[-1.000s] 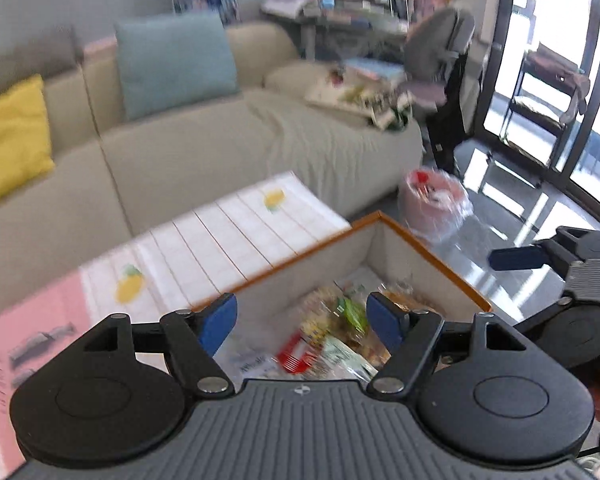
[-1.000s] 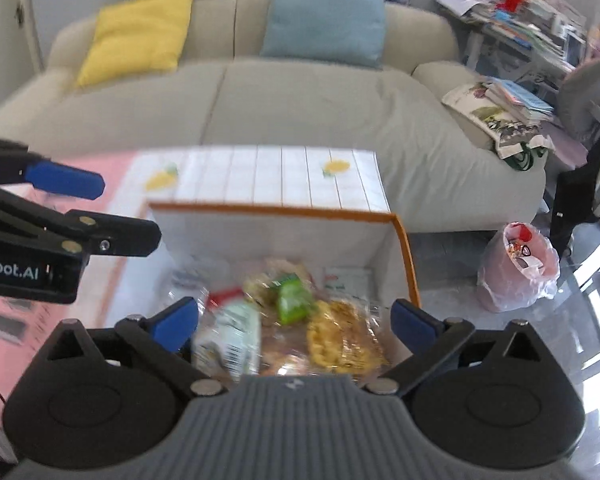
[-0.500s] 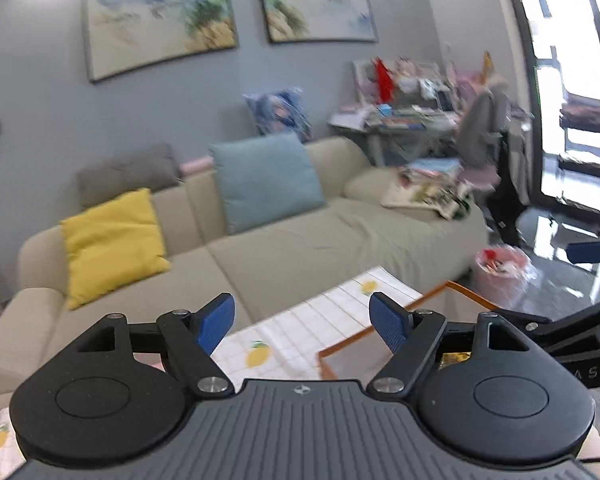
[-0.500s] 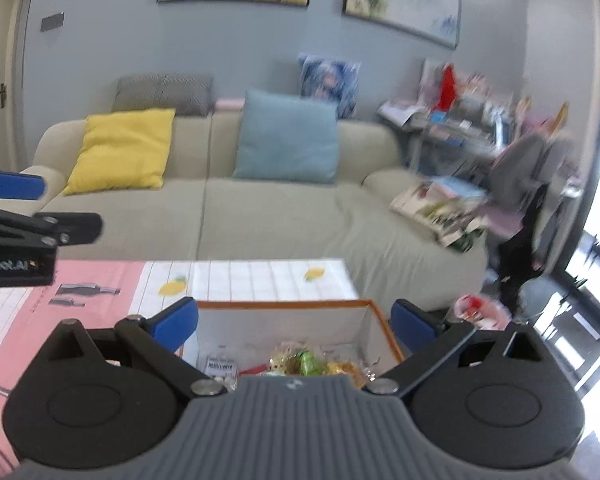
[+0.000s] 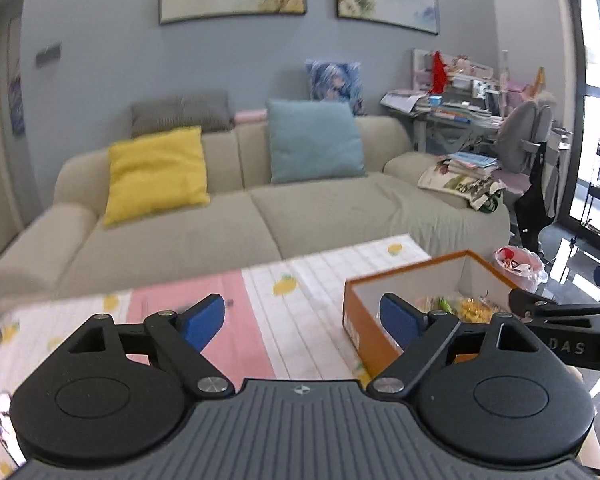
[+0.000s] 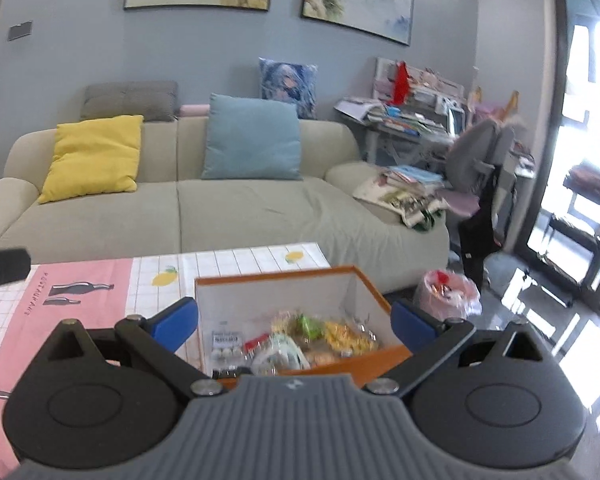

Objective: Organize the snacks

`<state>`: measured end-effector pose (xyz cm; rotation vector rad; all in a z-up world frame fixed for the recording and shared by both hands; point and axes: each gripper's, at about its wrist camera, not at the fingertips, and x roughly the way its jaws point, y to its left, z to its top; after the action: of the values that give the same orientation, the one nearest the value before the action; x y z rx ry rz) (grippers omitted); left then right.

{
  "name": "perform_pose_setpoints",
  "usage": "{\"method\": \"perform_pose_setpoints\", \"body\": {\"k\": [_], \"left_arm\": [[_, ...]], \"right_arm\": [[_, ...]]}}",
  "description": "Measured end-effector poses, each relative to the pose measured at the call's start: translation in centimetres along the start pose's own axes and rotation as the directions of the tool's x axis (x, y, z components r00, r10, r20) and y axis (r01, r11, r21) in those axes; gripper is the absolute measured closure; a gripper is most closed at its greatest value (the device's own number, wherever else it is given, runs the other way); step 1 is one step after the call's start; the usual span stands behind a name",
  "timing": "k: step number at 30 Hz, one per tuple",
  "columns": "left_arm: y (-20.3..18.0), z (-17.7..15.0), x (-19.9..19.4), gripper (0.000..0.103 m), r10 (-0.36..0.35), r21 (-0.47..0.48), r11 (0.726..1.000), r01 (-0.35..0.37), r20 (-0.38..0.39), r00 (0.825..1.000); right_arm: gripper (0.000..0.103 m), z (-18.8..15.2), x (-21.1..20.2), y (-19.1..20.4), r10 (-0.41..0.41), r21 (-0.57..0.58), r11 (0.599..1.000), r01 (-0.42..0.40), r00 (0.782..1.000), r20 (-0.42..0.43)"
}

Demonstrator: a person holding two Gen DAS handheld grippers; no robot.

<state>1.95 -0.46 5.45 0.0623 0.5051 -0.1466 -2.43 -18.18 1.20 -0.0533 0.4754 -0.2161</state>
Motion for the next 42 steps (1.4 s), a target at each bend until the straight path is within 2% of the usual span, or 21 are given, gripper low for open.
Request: {"method": "perform_pose_setpoints", "body": {"k": [3,7,16,20,27,42], "left_arm": [[0.5,-1.1,1.0,0.001,0.029,-0.015,0.999,-0.03,-0.06,0.998],[0.8,-2.4,1.6,0.001,0.057,-0.034,0.998,-0.06,-0.098,0.994],[0.7,-4.7,2.9,0.001,0.042,-0.059,0.997,-0.055,-0.208,0.977],[0.5,-5.1,2.9,0.001,0.036,-0.057,0.997,-0.05,-0.23,0.973],[0.5,-4.9,2.8,0.001,0.042,-0.051,0.997,-0.055,-0.235,0.971],[0.8,-4.8,3.1,0.001,0.04,-0.061,0.996,-0.057,-0.249,0.968]], "right_arm": [[0.003,-1.2,0.1,0.4,-0.008,-0.001,1.0,0.008,1.0,-0.018],[0.003,-2.5,0.9,0.2,0.009,0.02,1.0,-0.008,0.998,-0.07],[0.003,-4.0,2.7,0.4,0.026,0.03,0.999,-0.021,0.984,-0.177],[0.003,-4.4,3.4,0.5,0.035,0.037,0.999,-0.027,0.975,-0.221],[0.003,-4.2,2.8,1.1,0.05,0.007,0.999,-0.05,0.981,-0.189],[0.003,-3.9,2.6,1.4,0.071,-0.027,0.997,-0.077,0.982,-0.175]]}}
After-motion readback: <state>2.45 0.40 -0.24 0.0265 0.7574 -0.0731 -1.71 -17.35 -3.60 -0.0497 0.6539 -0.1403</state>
